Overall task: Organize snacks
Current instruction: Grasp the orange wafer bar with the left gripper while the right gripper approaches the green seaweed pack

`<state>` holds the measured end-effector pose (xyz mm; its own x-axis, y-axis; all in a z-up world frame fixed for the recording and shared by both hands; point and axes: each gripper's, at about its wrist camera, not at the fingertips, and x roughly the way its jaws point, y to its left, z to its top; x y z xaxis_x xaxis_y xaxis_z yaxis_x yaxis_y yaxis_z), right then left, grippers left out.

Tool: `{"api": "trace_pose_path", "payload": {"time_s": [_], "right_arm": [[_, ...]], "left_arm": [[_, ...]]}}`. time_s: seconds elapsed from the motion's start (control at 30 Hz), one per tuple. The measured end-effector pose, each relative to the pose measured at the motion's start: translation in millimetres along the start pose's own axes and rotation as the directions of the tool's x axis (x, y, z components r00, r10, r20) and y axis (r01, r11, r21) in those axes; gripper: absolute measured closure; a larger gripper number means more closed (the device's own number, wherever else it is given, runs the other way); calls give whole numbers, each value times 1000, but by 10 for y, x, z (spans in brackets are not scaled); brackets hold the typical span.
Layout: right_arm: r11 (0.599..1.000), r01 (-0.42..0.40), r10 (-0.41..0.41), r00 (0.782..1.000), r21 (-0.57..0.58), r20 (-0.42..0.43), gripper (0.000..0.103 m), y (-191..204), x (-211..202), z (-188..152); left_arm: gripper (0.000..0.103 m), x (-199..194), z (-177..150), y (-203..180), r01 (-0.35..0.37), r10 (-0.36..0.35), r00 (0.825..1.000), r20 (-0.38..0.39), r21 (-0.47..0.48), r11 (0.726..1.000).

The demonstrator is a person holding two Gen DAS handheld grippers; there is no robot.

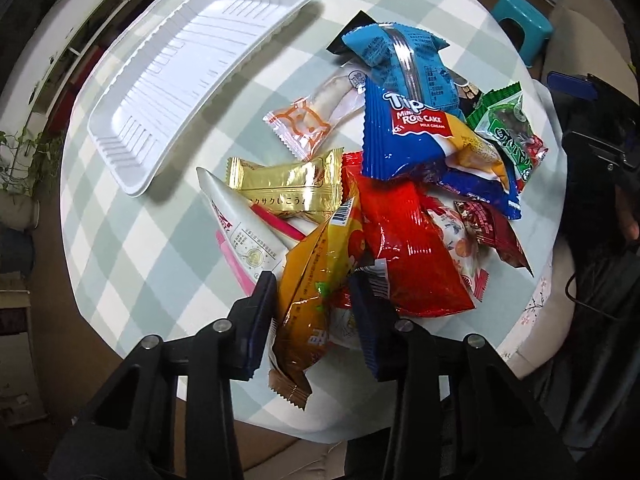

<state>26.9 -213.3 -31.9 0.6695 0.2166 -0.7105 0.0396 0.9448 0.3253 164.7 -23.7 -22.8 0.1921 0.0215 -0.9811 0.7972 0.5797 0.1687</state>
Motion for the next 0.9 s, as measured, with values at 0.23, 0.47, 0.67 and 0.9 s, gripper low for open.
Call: {"api": "trace_pose_path", "payload": {"time_s": [0.23, 0.47, 0.67, 0.9], "right_arm": [[1000, -23, 23, 999, -4, -31, 16, 9, 44, -4], [1000, -20, 20, 1000, -10, -18, 21, 22, 31, -13], [1000, -23, 23, 1000, 3, 3, 22, 5, -4, -4], [1000, -25, 25, 1000, 10, 6, 22, 1, -21, 29]], "left_arm": [[83, 1, -36, 49, -9, 10, 1000, 15, -49, 999], [85, -51, -99, -25, -23, 26, 999, 41, -62, 998], [85, -191, -193, 33, -14, 26, 995, 95, -117, 993], [85, -344, -413, 218, 14, 28, 983, 182, -227, 974]]}}
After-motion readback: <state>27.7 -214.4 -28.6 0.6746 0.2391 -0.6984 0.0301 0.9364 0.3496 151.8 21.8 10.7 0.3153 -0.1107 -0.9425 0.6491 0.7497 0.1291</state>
